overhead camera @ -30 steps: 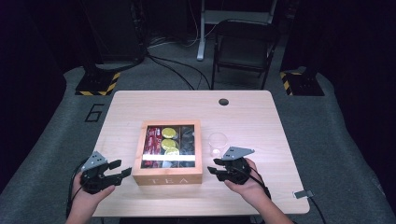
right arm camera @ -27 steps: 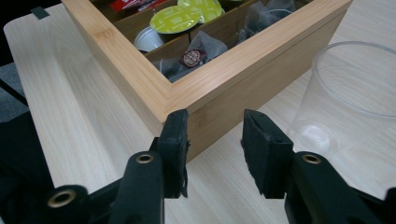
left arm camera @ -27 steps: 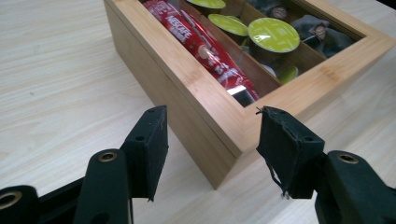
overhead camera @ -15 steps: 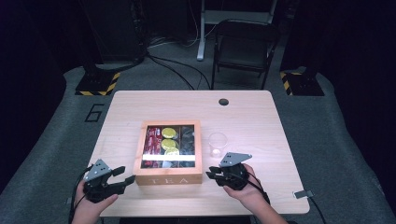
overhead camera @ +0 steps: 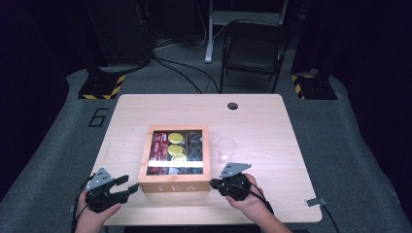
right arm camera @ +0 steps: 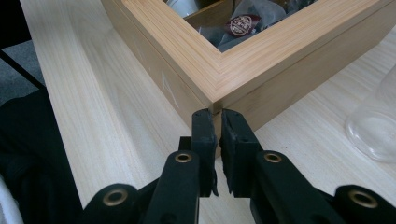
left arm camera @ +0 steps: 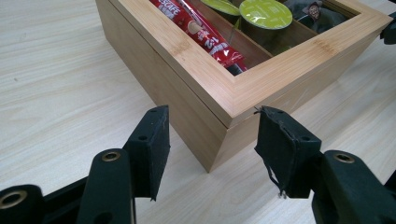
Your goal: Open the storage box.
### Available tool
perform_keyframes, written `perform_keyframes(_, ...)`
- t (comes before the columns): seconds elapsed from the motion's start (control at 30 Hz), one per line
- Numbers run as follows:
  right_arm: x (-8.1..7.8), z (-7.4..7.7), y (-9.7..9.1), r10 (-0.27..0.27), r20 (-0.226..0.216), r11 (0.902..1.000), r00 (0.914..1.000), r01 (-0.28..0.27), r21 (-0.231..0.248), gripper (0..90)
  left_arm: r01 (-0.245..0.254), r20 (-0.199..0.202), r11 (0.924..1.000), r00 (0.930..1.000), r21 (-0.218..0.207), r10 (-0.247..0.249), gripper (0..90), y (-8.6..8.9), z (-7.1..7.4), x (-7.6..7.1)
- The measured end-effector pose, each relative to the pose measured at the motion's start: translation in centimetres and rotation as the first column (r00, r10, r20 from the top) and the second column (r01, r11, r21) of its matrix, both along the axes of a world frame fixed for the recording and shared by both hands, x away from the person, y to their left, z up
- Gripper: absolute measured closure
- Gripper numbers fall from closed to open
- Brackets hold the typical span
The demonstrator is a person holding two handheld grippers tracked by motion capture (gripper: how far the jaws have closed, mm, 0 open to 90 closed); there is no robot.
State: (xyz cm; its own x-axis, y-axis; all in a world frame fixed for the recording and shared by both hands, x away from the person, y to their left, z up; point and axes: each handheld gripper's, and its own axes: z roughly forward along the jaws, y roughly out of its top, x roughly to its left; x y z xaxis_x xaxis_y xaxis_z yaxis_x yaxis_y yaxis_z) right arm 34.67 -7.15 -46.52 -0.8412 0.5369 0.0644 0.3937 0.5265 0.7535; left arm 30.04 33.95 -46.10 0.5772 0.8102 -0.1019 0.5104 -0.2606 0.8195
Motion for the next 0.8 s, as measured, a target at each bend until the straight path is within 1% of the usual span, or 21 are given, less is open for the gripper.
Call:
perform_keyframes(0.07,0.02,-0.16,0.04,-0.006,-0.014,0.9999,0.9999,0.006,0.008,85.3,0.000,-0.002,1.0000,1.0000,0.002,0.000,44.0,-0.04,-0.07,0.00)
perform_keyframes(0.23,0.02,-0.33,0.02,-0.008,-0.008,0.9998,0.9999,0.008,0.019,85.2,0.008,-0.002,1.0000,1.0000,0.005,-0.008,44.3,-0.18,-0.23,0.08)
perform_keyframes(0.3,-0.01,-0.35,0.01,-0.011,-0.004,0.9998,0.9999,0.012,0.019,85.2,0.012,-0.015,0.9999,0.9998,0.003,-0.012,44.4,-0.26,-0.27,0.03)
perform_keyframes(0.33,-0.01,-0.35,0.01,-0.011,-0.004,0.9998,0.9999,0.012,0.019,85.2,0.012,-0.015,0.9999,0.9998,0.003,-0.012,44.4,-0.26,-0.27,0.03)
perform_keyframes(0.37,-0.02,-0.35,0.03,-0.014,-0.006,0.9996,0.9999,0.014,0.024,84.6,0.018,-0.011,0.9998,0.9998,0.011,-0.018,44.4,-0.29,-0.30,0.07)
perform_keyframes(0.47,0.06,-0.33,-0.01,-0.008,-0.008,0.9997,0.9999,0.008,0.022,83.7,0.019,-0.010,0.9997,0.9998,0.012,-0.019,44.6,-0.36,-0.37,0.08)
perform_keyframes(0.57,0.01,-0.24,0.16,-0.016,-0.011,0.9997,0.9998,0.016,0.018,82.4,0.025,-0.018,0.9996,0.9995,0.014,-0.024,44.8,-0.44,-0.35,0.06)
perform_keyframes(0.63,0.07,-0.18,0.21,-0.014,-0.009,0.9997,0.9999,0.014,0.019,82.3,0.020,-0.010,0.9997,0.9998,0.012,-0.020,44.9,-0.56,-0.38,0.02)
perform_keyframes(0.67,0.05,-0.13,0.22,-0.018,-0.017,0.9996,0.9997,0.019,0.023,82.4,0.020,-0.010,0.9997,0.9998,0.012,-0.020,45.0,-0.56,-0.38,0.02)
perform_keyframes(0.77,0.21,0.03,0.23,-0.016,-0.015,0.9993,0.9997,0.017,0.033,82.0,0.026,-0.007,0.9995,0.9997,0.016,-0.025,45.1,-0.62,-0.28,0.01)
perform_keyframes(0.8,0.19,0.19,0.29,-0.028,-0.027,0.9989,0.9992,0.029,0.036,81.7,0.021,-0.005,0.9997,0.9998,0.011,-0.021,45.2,-0.69,-0.27,0.02)
